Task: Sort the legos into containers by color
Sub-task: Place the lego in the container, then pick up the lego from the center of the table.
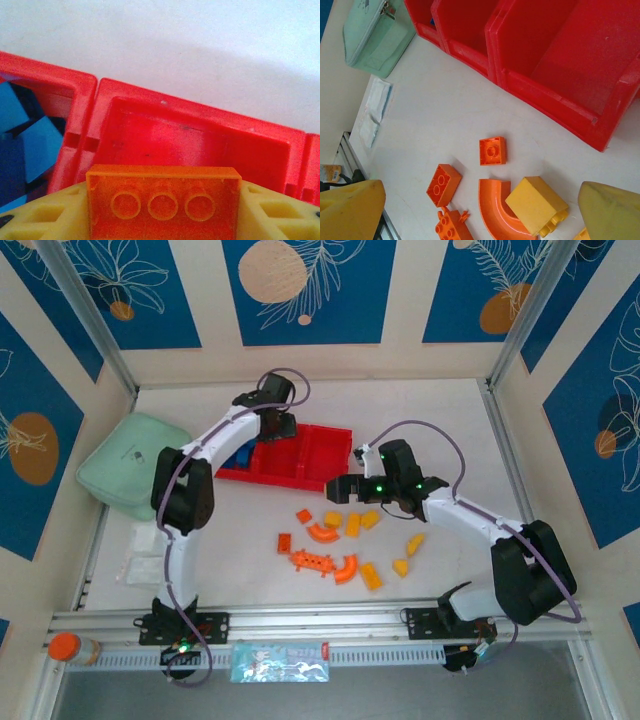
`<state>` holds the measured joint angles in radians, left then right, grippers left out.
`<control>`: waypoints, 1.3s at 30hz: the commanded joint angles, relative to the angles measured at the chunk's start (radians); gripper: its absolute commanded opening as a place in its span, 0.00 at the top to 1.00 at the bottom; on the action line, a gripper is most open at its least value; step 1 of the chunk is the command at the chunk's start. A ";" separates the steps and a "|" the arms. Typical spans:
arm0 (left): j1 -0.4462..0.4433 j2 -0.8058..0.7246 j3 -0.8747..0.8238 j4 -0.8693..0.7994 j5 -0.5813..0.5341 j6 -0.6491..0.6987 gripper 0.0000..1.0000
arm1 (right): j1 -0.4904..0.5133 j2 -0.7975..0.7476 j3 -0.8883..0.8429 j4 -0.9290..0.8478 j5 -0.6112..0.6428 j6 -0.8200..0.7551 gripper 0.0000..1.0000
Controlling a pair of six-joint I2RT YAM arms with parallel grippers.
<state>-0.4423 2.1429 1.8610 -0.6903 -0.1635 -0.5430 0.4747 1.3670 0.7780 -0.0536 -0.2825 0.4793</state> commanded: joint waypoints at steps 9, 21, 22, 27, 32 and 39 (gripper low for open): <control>0.004 0.042 0.084 -0.068 0.035 0.008 0.33 | -0.024 0.022 0.032 0.018 -0.081 0.021 0.01; 0.002 0.008 0.136 -0.124 0.046 0.026 0.26 | -0.011 -0.029 0.077 -0.065 -0.071 -0.021 0.01; -0.002 -0.012 0.117 -0.118 0.051 0.025 0.26 | -0.010 -0.034 0.080 -0.075 -0.075 -0.022 0.01; -0.044 -0.145 -0.023 -0.091 0.067 0.039 0.26 | 0.004 -0.063 0.083 -0.157 -0.042 -0.031 0.01; -0.118 -0.319 -0.259 -0.050 0.034 0.019 0.26 | 0.011 -0.083 0.041 -0.200 -0.032 -0.011 0.01; -0.231 -0.497 -0.560 0.006 0.008 -0.141 0.26 | 0.027 -0.093 -0.038 -0.173 -0.042 0.015 0.01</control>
<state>-0.6491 1.6855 1.3857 -0.7021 -0.1322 -0.5991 0.4923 1.2949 0.7731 -0.2039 -0.3149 0.4801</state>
